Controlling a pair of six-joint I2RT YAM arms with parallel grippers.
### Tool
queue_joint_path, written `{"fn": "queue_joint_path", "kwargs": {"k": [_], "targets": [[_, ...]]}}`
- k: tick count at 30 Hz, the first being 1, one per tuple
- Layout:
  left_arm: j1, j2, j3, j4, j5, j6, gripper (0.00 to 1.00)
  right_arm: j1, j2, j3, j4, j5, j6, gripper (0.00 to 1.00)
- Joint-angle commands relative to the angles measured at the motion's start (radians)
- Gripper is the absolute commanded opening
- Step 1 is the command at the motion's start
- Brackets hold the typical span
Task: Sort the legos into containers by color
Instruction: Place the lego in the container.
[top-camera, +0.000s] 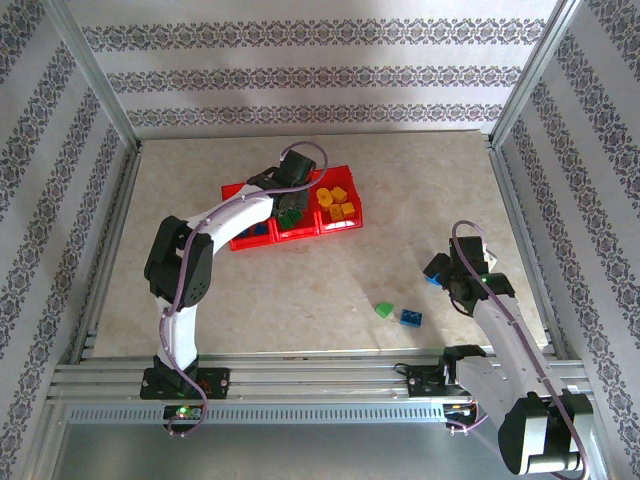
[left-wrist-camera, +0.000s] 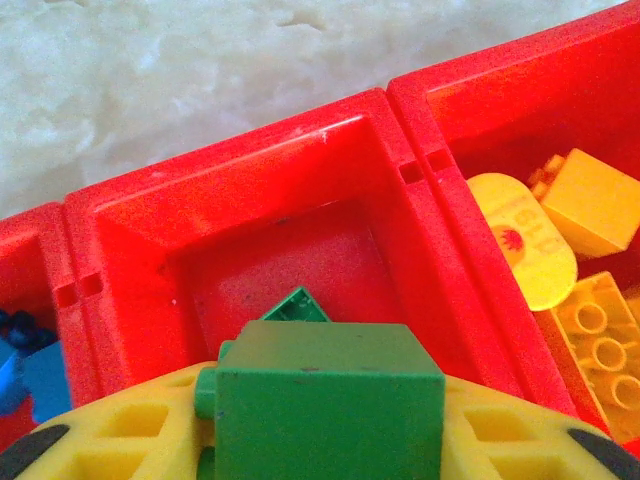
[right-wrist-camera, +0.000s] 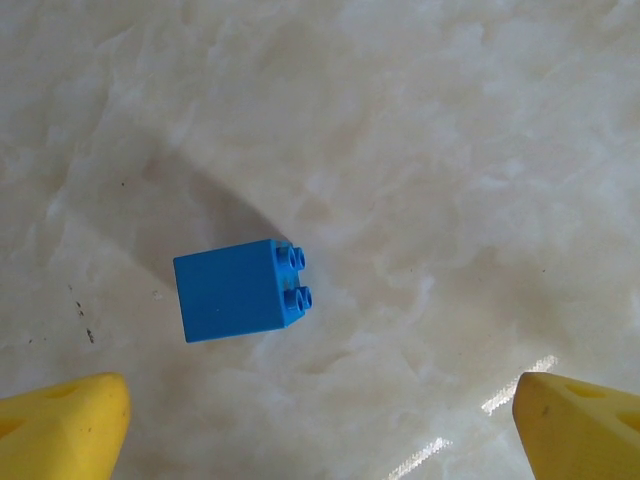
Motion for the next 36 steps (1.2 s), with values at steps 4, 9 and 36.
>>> {"fn": "queue_joint_path", "kwargs": {"k": [4,9,36], "targets": [[0.018,0.06,0.07,-0.035,0.027,0.013,0.42,-0.007,0.025,0.006,0.015,-0.031,-0.023,0.97],[0.019,0.066,0.054,-0.044,0.045,-0.001,0.45,-0.007,0.038,0.0,0.032,-0.042,-0.025,0.97],[0.019,-0.203,-0.14,0.018,0.015,-0.075,0.65,-0.007,0.125,-0.015,0.098,-0.127,-0.032,0.9]]}}
